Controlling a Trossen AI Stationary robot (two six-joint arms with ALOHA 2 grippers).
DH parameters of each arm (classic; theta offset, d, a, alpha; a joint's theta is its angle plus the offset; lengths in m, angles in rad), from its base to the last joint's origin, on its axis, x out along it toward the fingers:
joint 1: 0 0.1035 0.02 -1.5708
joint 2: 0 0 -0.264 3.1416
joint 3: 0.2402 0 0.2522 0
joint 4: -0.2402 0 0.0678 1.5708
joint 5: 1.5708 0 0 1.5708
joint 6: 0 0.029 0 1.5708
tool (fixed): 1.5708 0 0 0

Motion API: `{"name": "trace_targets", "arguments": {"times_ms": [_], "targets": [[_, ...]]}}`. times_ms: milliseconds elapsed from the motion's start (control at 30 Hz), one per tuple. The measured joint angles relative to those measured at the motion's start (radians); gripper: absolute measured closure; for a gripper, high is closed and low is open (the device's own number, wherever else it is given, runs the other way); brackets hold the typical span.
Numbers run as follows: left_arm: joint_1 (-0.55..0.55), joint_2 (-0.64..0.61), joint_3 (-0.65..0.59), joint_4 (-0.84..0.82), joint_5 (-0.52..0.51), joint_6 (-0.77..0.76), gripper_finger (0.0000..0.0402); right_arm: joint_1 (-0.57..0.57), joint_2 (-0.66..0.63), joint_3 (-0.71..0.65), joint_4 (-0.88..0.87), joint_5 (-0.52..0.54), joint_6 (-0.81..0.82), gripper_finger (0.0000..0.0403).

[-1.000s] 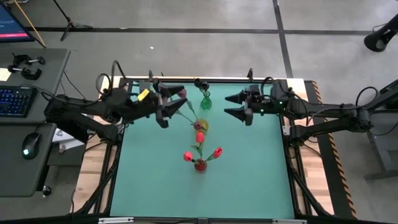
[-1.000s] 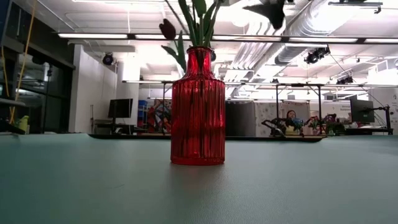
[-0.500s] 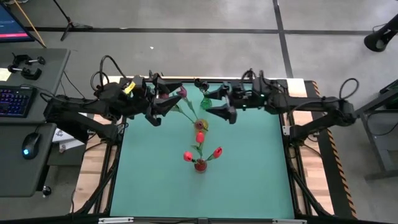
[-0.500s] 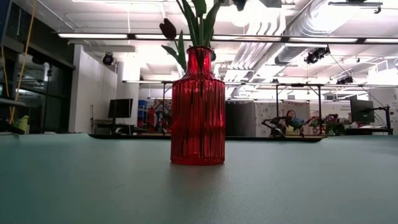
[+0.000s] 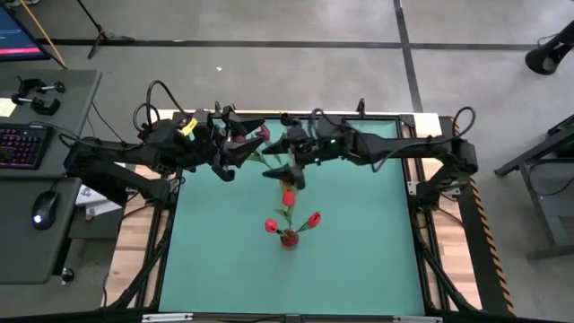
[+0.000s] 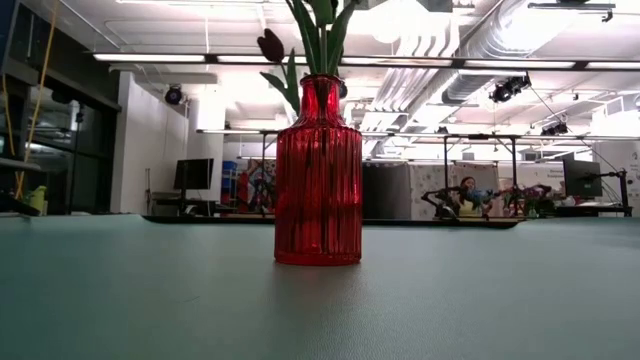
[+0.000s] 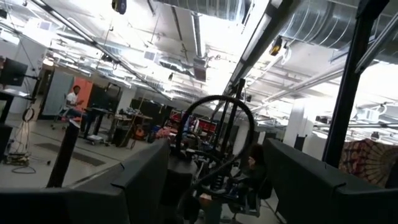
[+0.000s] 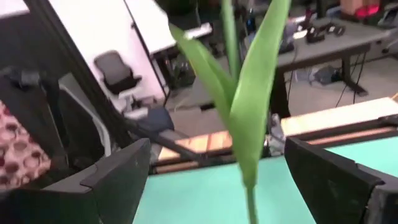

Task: Sort flowers into vase by color
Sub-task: Put the red flower into the yellow flower vase

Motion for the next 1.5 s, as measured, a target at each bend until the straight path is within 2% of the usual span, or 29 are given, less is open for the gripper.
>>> {"name": "trace_targets", "arguments": {"times_ms": [400, 500, 867, 967, 1200, 1333, 1500], "targets": [[0.0, 0.002, 0.0, 0.013, 0.0, 0.005, 0.0149, 0.01, 0.042, 0.05, -0.035, 0.056, -0.036, 0.0044], [0.0, 0.002, 0.0, 0.014, 0.0, 0.006, 0.0149, 0.014, 0.042, 0.05, -0.046, 0.061, -0.036, 0.0059], [0.0, 0.002, 0.0, 0.019, 0.0, 0.009, 0.0149, 0.053, 0.042, 0.05, -0.066, 0.133, -0.036, 0.0191], [0.0, 0.002, 0.0, 0.019, 0.0, 0.014, 0.0149, 0.068, 0.042, 0.05, -0.071, 0.176, -0.036, 0.0244], [0.0, 0.002, 0.0, 0.019, 0.0, 0.014, 0.0149, 0.074, 0.041, 0.05, -0.071, 0.195, -0.037, 0.0385], [0.0, -0.007, 0.0, 0.014, 0.0, 0.014, 0.0149, 0.074, 0.041, 0.05, -0.072, 0.195, -0.036, 0.0389], [-0.003, -0.076, -0.002, -0.015, 0.003, 0.009, 0.0149, 0.073, 0.038, 0.051, -0.061, 0.203, -0.036, 0.0398]]}}
